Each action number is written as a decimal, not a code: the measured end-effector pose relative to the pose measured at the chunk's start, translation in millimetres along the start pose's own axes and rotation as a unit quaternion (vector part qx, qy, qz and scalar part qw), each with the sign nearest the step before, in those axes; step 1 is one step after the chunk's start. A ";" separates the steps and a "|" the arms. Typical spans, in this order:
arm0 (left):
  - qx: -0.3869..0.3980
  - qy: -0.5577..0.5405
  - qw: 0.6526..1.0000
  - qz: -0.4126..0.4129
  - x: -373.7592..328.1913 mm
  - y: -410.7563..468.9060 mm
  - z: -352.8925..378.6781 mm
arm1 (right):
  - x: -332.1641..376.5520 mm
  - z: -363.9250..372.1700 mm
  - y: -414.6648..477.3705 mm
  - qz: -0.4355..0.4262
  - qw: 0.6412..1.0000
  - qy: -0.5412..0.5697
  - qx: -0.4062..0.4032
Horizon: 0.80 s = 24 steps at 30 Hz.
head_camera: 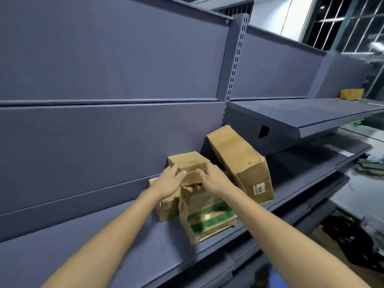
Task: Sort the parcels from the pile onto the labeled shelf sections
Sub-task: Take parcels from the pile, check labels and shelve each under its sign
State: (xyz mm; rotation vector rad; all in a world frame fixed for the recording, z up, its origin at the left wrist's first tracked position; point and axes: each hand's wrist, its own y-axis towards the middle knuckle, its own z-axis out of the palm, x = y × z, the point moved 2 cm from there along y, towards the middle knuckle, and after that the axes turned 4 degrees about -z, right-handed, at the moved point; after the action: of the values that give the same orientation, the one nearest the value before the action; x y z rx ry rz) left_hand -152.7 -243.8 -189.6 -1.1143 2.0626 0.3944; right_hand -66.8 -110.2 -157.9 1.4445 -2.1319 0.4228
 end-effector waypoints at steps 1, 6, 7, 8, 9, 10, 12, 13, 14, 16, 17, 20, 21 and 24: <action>0.002 -0.010 1.000 -0.010 1.7 8.3 2.3 | -2.9 -0.8 15.1 0.008 1.000 0.004 -0.002; 0.001 -0.048 0.997 -0.062 15.6 55.7 5.4 | -19.7 2.8 88.6 0.056 0.998 0.004 0.009; -0.003 -0.053 0.996 -0.074 17.8 64.1 6.0 | -22.6 5.1 99.3 0.063 0.998 0.010 0.008; -0.006 -0.054 0.995 -0.086 20.0 70.2 8.4 | -26.1 8.4 107.6 0.070 0.997 0.017 0.009; -0.009 -0.051 0.994 -0.091 20.7 76.4 10.5 | -29.3 11.6 115.6 0.076 0.997 0.025 0.009; -0.010 -0.046 0.994 -0.094 21.5 82.6 13.0 | -32.7 15.2 122.7 0.079 0.996 0.031 0.010; -0.007 -0.050 0.993 -0.109 25.8 93.0 17.8 | -38.8 22.1 132.4 0.079 0.996 0.041 0.015; -0.004 -0.053 0.992 -0.114 27.6 98.1 19.4 | -40.6 24.8 135.9 0.077 0.996 0.047 0.019; -0.002 -0.056 0.992 -0.114 28.8 102.5 20.9 | -41.7 26.7 138.6 0.075 0.996 0.056 0.017; 0.001 -0.072 0.992 -0.109 30.4 108.1 24.3 | -42.6 27.2 142.5 0.073 0.994 0.078 -0.001; 0.001 -0.081 0.991 -0.105 30.2 108.6 26.2 | -42.2 26.2 143.4 0.076 0.993 0.086 -0.009; -0.013 -0.102 0.988 -0.111 26.1 103.9 27.5 | -38.1 20.8 140.5 0.075 0.991 0.109 -0.032; -0.023 -0.105 0.988 -0.114 23.9 101.1 25.1 | -35.0 17.8 137.7 0.071 0.990 0.118 -0.040; -0.068 -0.096 0.988 -0.103 10.0 79.5 8.6 | -21.7 8.5 122.6 0.046 0.986 0.151 -0.061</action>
State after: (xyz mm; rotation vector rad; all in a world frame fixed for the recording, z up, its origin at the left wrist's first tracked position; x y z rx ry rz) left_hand -216.9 -199.0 -208.9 -1.3049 1.7555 0.5232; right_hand -175.9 -51.5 -173.3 1.1382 -1.9485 0.5016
